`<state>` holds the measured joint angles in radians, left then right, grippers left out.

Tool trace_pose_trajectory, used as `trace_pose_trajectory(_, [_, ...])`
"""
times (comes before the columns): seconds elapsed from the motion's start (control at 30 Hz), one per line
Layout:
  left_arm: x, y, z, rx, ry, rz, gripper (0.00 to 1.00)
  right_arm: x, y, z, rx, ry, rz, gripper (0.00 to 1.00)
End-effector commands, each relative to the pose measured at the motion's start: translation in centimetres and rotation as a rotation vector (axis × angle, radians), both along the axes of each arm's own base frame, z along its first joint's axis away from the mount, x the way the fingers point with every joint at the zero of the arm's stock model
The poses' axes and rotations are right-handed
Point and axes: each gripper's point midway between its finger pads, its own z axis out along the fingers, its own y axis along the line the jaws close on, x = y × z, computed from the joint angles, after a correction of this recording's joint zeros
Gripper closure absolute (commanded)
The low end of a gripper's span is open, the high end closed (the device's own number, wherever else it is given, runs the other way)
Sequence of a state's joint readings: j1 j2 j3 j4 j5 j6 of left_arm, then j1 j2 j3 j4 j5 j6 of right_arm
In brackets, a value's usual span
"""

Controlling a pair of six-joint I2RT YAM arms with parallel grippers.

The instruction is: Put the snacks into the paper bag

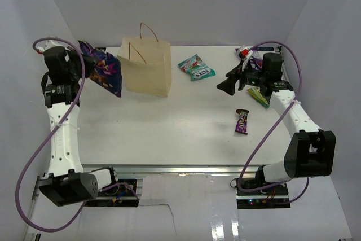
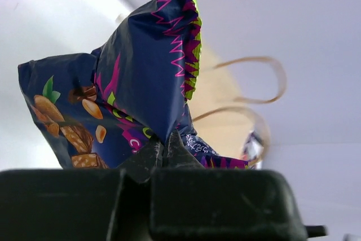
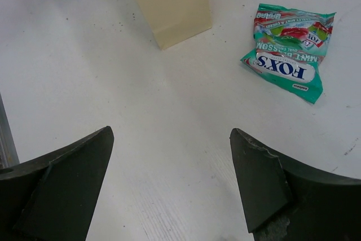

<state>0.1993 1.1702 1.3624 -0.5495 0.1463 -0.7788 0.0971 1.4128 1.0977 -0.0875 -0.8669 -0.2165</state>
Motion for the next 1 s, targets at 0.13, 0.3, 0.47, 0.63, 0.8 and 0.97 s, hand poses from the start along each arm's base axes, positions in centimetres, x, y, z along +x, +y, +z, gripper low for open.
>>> trace_pose_trajectory(0.13, [3.4, -0.5, 18.3, 0.054, -0.482, -0.071, 1.0, 0.0, -0.5, 1.5, 0.011, -0.053, 0.0, 0.11])
trace_pose_trajectory(0.3, [8.5, -1.3, 22.7, -0.009, -0.586, -0.172, 1.0, -0.1, -0.9, 1.6, 0.012, -0.053, -0.01, 0.11])
trace_pose_trajectory(0.47, [11.7, -3.3, 24.2, -0.076, -0.636, -0.292, 1.0, -0.3, -1.5, 1.3, 0.011, -0.044, -0.028, 0.11])
trace_pose_trajectory(0.63, [13.1, -6.3, 22.6, -0.121, -0.613, -0.365, 1.0, -0.1, -2.4, 0.8, 0.007, -0.036, -0.053, 0.11])
trace_pose_trajectory(0.8, [13.4, -10.4, 21.3, -0.128, -0.593, -0.442, 1.0, -0.1, -2.8, 0.3, 0.004, -0.028, -0.061, 0.11])
trace_pose_trajectory(0.97, [13.1, -11.3, 21.3, -0.109, -0.597, -0.452, 1.0, -0.3, -2.8, -0.3, 0.0, -0.016, -0.061, 0.11])
